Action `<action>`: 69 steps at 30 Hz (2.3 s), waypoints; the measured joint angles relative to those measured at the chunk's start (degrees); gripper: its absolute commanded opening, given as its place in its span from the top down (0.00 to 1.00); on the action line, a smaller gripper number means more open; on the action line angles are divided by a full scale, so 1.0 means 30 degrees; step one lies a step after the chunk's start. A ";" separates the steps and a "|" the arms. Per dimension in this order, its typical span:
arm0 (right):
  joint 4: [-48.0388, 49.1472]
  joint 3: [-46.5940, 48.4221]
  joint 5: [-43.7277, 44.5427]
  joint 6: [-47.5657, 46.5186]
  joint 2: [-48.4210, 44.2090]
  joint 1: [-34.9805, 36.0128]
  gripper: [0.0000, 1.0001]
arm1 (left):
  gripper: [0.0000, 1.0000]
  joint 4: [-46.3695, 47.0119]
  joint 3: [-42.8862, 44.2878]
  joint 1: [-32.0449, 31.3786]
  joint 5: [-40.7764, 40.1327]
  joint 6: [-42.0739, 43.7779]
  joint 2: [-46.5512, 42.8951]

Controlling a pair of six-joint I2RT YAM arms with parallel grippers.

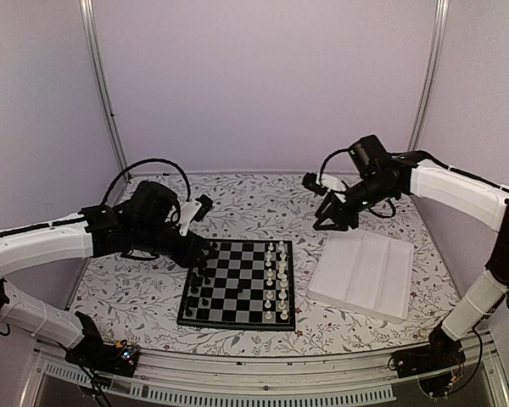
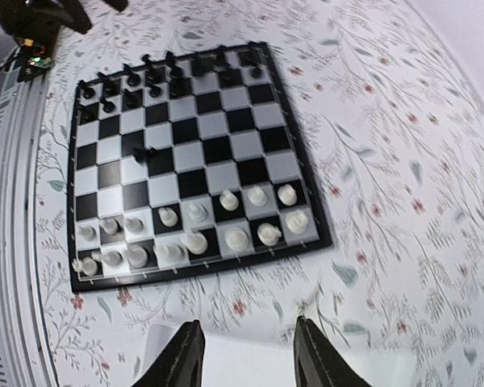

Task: Set up the chess pieces on the board
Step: Pick up the chess piece from the chessboard, then place the chess piece on the chessboard.

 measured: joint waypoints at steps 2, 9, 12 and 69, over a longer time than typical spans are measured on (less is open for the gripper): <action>0.1224 -0.2769 -0.0153 0.0080 -0.2659 -0.2069 0.57 | 0.60 -0.0007 0.0255 -0.0248 0.0204 -0.0036 0.0969; 0.4452 -0.9267 -0.1042 0.0583 -0.7206 -0.3621 0.54 | 0.62 -0.0714 0.1676 -0.0867 0.0554 -0.1610 0.4801; 0.5333 -1.0127 -0.1129 0.0816 -0.7548 -0.3927 0.54 | 0.62 -0.0925 0.2382 -0.1632 0.0568 -0.2871 0.6047; 0.2484 0.0488 -0.8816 0.3395 0.3388 -0.1902 0.58 | 0.88 0.4517 -0.0714 -0.3519 -0.2761 -0.1690 0.5457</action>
